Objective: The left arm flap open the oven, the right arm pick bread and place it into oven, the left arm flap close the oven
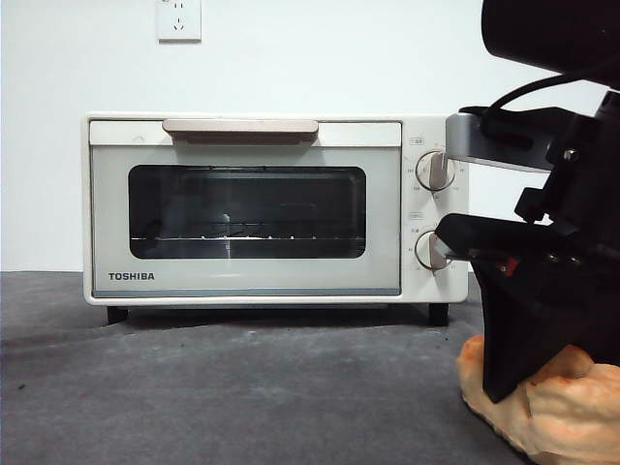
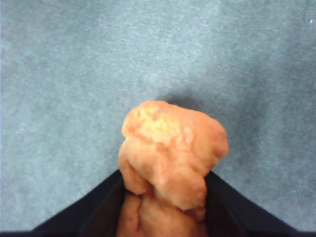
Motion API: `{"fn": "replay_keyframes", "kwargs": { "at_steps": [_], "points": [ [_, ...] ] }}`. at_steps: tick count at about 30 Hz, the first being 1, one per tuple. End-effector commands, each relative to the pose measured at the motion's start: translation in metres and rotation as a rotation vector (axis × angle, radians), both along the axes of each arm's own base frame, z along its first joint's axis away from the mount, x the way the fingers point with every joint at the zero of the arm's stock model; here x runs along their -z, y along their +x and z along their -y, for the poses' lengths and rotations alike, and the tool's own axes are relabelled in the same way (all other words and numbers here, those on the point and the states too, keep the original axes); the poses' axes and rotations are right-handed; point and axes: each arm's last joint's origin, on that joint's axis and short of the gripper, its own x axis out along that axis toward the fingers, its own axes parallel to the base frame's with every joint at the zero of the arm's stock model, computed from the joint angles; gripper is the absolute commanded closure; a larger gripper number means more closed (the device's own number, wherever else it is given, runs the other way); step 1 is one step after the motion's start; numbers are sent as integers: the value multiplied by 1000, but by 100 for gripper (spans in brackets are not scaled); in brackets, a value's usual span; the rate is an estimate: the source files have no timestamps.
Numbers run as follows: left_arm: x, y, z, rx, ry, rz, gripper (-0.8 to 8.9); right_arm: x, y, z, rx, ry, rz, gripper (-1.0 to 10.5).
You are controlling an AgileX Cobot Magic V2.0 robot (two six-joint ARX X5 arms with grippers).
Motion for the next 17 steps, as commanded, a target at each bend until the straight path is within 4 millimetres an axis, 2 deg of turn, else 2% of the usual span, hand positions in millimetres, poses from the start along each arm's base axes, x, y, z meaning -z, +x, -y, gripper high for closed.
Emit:
{"fn": "replay_keyframes", "kwargs": {
  "at_steps": [1,9,17],
  "points": [
    [-6,0,0,10,2,30,797,-7,0,-4,-39,29,12,752],
    [-11,8,5,31,-39,58,796,-47,-4,0,-76,102,110,752],
    [-21,37,18,69,-84,101,795,-91,-12,9,-101,177,211,752]
  ]
}}
